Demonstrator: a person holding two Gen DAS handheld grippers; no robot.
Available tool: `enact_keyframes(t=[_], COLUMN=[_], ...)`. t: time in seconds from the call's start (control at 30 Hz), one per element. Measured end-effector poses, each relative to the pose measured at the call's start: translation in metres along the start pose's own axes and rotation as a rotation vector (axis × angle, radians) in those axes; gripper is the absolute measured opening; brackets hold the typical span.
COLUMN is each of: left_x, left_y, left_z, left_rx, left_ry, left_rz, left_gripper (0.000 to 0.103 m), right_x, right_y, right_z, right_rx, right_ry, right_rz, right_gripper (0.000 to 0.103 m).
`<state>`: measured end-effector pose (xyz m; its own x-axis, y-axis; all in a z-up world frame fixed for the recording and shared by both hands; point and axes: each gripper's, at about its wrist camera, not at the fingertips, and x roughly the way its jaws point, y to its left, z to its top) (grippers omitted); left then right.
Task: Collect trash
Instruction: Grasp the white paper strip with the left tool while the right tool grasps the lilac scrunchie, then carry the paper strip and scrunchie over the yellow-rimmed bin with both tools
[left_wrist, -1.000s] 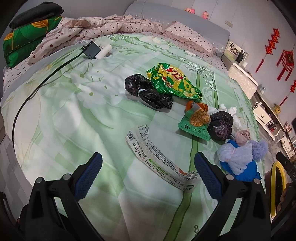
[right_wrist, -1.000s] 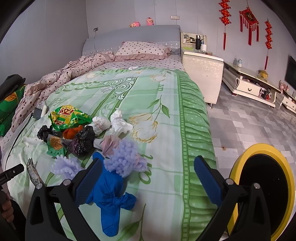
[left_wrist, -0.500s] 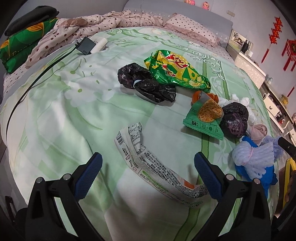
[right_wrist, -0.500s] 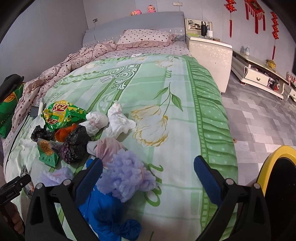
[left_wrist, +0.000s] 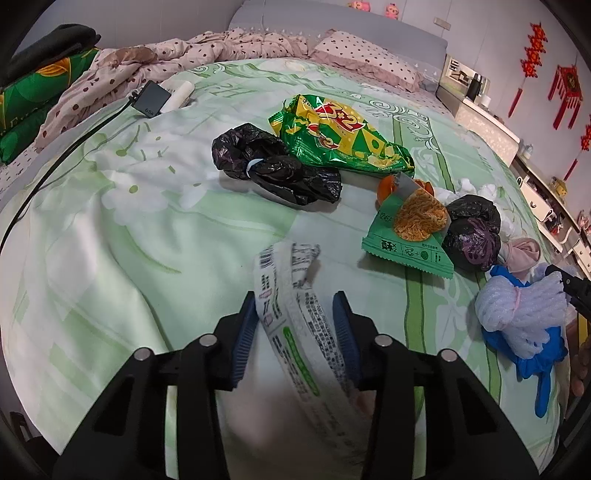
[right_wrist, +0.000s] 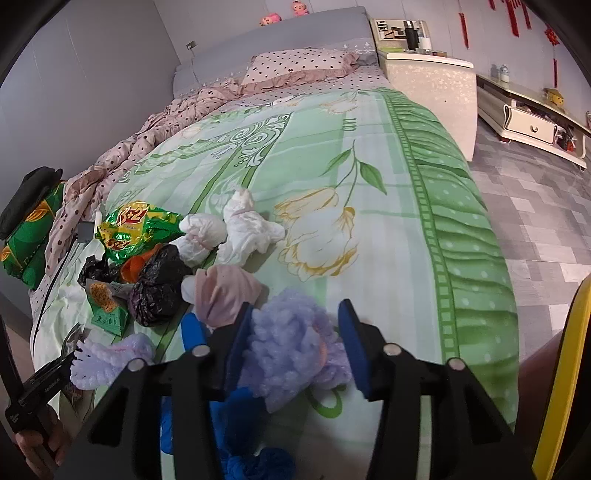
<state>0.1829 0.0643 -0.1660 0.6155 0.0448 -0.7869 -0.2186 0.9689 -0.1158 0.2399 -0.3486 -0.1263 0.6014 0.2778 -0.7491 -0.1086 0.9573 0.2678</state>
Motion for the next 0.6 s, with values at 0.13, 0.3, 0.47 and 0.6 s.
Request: enact_keyframes(t=[0.13, 0.3, 0.47, 0.6], left_x=[-0.002, -0.012, -0.044, -0.07], left_y=[-0.002, 0.001, 0.002, -0.007], left_z=[0.0, -0.002, -0.003, 0.001], left_rx=[0.02, -0.004, -0.017, 0.004], left_ry=[-0.018, -0.028, -0.082, -0.105], left_rz=[0.012, -0.017, -0.063, -0.109], left_gripper=[0.027, 0.027, 0.027, 0.027], right_x=[-0.001, -0.012, -0.047, -0.082], right_y=[0.003, -0.001, 0.004, 0.015], right_z=[-0.001, -0.001, 0.0, 0.006], right_rx=[-0.013, 0.009, 0.015, 0.005], right_ry=[-0.001, -0.007, -0.034, -0.057], right_rz=[0.003, 0.03, 0.056, 0.088], right_gripper=[0.036, 0.033, 0.033, 0.033])
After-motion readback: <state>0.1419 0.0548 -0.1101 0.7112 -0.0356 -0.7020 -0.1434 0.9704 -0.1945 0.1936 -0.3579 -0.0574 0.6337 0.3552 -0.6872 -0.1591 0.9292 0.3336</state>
